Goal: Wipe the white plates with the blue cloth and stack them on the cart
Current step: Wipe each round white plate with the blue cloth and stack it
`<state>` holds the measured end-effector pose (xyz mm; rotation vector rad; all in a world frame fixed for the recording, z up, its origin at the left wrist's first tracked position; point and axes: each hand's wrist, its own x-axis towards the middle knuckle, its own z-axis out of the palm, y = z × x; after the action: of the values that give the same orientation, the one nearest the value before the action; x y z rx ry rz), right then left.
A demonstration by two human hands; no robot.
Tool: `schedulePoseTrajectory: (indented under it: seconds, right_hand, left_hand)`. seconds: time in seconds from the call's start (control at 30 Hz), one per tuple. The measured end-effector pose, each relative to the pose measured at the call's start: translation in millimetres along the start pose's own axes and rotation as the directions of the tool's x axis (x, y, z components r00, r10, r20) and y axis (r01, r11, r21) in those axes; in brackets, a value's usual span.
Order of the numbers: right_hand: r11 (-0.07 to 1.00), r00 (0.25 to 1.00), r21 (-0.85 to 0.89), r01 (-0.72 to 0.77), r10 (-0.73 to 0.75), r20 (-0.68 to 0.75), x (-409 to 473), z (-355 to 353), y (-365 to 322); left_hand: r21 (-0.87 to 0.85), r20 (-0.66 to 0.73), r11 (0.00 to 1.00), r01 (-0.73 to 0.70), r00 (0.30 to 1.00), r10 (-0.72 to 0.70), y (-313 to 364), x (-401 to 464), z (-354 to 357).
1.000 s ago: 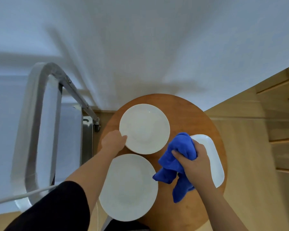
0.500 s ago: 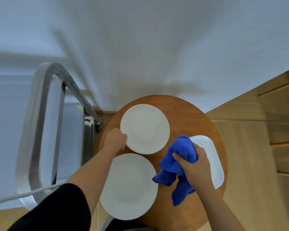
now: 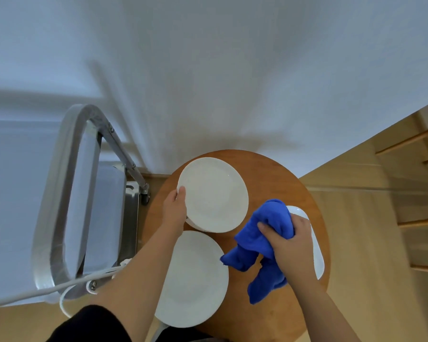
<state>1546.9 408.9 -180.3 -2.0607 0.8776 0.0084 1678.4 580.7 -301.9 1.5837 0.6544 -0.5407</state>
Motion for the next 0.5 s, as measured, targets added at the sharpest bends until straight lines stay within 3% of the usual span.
schedulePoseTrajectory:
  seconds: [0.03,0.23,0.4,0.5]
  right_hand:
    - [0.999,0.996,0.053,-0.001,0.005,-0.086,-2,-6,5]
    - [0.986,0.995,0.168,-0.016,0.032,-0.09,20,-42,-16]
    - [0.998,0.979,0.051,0.045,-0.034,-0.199,29,-63,-49]
    - [0.978,0.94,-0.113,0.173,-0.198,-0.279,26,-59,-70]
  left_hand:
    - [-0.067,0.015,0.997,0.033,0.999,-0.032,2,-6,0]
    - [-0.279,0.065,0.959,0.048,0.997,-0.031,21,-56,3]
    - [-0.452,0.032,0.892,0.023,0.999,-0.01,42,-118,11]
    - [-0.48,0.063,0.877,-0.038,0.995,0.078,55,-150,16]
